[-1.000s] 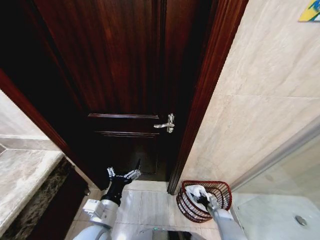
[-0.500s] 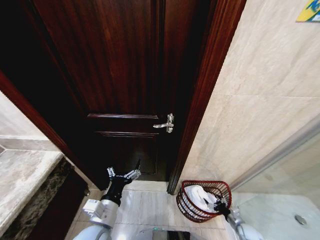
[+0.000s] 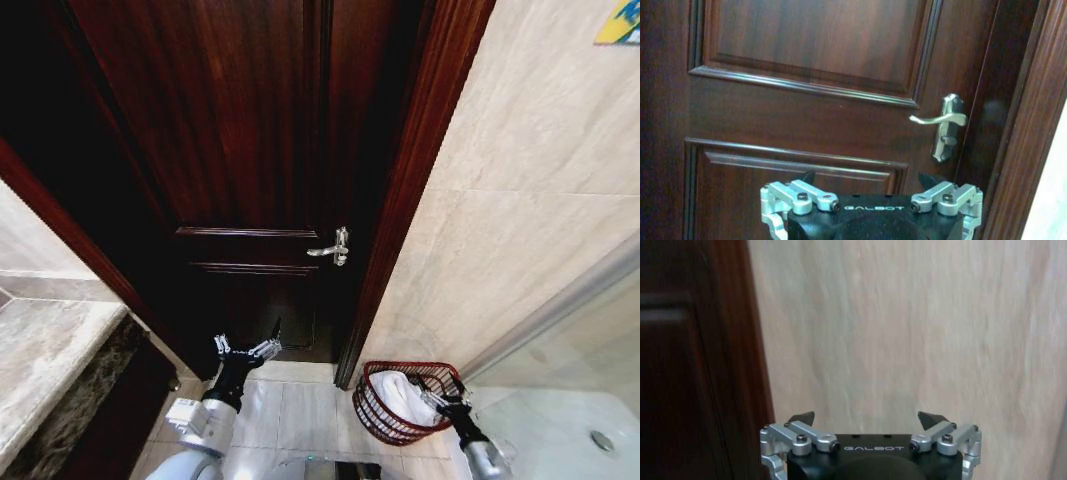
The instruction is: Discard the used towel into the hamper.
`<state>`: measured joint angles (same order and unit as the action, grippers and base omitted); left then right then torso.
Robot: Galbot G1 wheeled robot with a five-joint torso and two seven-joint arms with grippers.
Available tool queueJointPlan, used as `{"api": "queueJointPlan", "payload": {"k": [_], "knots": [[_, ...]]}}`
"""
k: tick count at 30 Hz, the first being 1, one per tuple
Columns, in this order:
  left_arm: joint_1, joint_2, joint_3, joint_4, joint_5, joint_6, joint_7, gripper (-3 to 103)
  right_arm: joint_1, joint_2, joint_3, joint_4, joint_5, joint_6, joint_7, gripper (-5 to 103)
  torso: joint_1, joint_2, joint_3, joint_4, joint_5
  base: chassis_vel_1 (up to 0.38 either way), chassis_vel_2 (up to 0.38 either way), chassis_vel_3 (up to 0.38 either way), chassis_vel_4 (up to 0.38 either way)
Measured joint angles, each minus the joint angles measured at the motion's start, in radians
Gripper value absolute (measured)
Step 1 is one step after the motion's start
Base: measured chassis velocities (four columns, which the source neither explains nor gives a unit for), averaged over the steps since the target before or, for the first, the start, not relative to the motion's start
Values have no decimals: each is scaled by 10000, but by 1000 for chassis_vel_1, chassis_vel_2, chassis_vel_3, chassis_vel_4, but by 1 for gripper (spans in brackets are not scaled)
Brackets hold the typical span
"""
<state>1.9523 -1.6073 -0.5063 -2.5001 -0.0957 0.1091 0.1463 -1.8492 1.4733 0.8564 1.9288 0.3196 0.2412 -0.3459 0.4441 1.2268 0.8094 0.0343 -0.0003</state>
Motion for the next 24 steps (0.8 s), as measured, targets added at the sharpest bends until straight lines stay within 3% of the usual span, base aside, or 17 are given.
{"api": "queueJointPlan", "payload": {"k": [8, 14, 24], "knots": [[0, 0, 1, 0, 0, 0, 0, 100, -603, 526, -404, 2210, -151, 77, 820, 100, 1, 0, 1, 0, 1, 0, 0, 0, 0], [-1, -1, 0, 0, 0, 0, 0, 100, -534, 841, -642, 3996, -478, -418, 1420, 100, 2, -1, 1, 1, 1, 0, 0, 0, 0], [-1, 0, 0, 0, 0, 0, 0, 100, -298, 967, -982, 5279, -501, -1037, 1644, 100, 2, -1, 1, 1, 2, 0, 0, 0, 0]]}}
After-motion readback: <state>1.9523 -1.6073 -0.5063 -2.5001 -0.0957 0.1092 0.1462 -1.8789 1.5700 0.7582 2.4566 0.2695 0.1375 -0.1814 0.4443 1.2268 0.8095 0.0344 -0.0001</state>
